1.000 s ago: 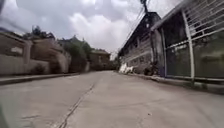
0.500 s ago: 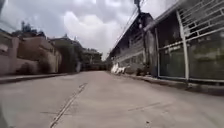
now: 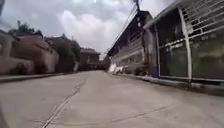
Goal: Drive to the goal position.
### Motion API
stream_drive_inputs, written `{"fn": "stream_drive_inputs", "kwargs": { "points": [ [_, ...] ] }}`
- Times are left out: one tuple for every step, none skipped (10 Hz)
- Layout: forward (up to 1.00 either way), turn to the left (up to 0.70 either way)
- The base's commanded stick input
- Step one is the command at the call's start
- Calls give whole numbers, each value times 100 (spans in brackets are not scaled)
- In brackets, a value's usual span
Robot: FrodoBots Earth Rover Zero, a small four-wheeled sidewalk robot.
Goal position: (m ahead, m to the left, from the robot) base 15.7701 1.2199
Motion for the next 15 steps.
{"fn": "stream_drive_inputs", "kwargs": {
  "points": [
    [50, 1],
    [50, 1],
    [50, 1],
    [50, 1],
    [50, 1],
    [50, 1],
    [50, 1],
    [50, 1],
    [50, 1],
    [50, 1],
    [50, 1],
    [50, 1],
    [50, 1],
    [50, 1],
    [50, 1]
  ]
}}
